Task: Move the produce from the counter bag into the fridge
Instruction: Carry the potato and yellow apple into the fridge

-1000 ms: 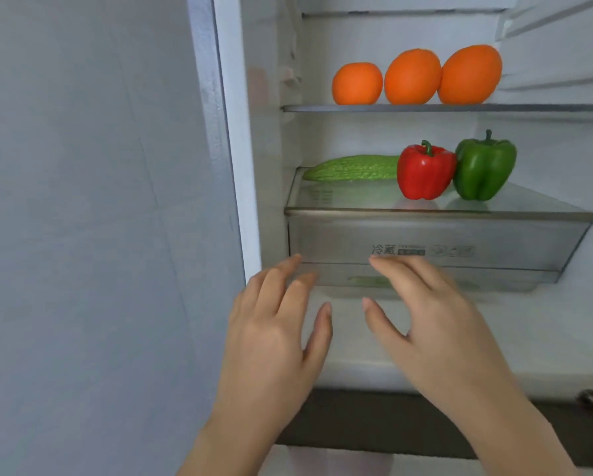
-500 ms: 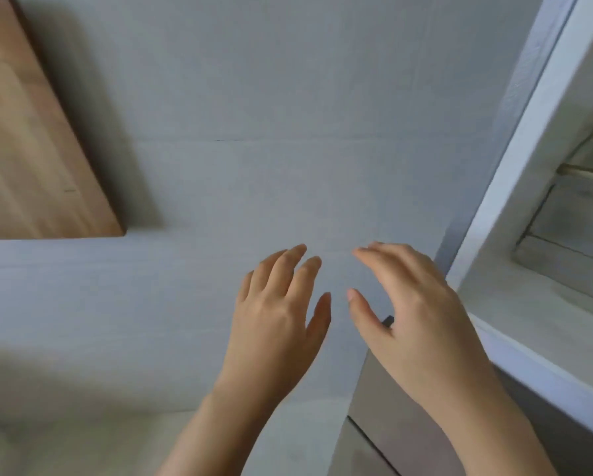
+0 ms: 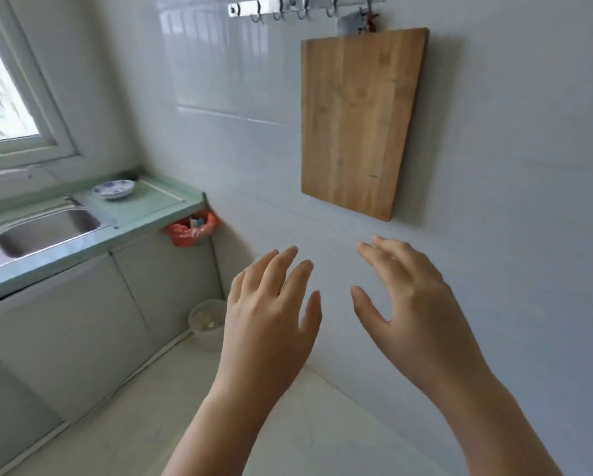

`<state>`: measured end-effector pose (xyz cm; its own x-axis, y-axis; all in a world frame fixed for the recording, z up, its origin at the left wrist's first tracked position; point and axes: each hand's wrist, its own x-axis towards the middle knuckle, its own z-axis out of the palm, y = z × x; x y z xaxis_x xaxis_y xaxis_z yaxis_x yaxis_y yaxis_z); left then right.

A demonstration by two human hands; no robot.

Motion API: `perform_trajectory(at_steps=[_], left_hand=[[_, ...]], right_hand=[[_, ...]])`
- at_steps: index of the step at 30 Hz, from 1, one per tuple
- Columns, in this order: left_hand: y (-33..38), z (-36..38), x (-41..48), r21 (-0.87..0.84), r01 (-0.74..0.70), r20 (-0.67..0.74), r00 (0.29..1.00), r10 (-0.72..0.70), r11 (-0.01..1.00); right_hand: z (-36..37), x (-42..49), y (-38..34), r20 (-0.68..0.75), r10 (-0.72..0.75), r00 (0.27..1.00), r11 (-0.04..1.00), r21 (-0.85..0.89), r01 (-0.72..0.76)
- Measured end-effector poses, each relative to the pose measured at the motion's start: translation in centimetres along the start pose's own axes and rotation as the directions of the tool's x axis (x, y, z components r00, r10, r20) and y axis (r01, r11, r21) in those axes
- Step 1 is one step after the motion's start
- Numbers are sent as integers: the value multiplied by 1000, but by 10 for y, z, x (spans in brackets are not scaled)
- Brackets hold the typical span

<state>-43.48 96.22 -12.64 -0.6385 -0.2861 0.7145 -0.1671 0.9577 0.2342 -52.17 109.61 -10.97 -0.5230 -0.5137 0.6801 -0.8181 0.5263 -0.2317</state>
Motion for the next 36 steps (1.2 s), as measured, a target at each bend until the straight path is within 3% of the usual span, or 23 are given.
perform_trajectory(at_steps=[10, 19, 28, 36], left_hand=[[-220, -132, -86, 274, 334, -132, 942, -309, 902], [-351, -258, -184, 453, 576, -322, 818, -478, 680], [-445, -326, -256, 501, 750, -481, 657, -581, 433], [-585, -352, -241, 507, 764, -470, 633, -614, 399]], right_hand=[[144, 35, -233, 94, -304, 948, 923, 276, 269], [226, 27, -448, 110, -569, 815, 742, 496, 451], [297, 15, -597, 58, -727, 684, 543, 659, 521], [397, 66, -699, 79, -733, 676, 500, 736, 457]])
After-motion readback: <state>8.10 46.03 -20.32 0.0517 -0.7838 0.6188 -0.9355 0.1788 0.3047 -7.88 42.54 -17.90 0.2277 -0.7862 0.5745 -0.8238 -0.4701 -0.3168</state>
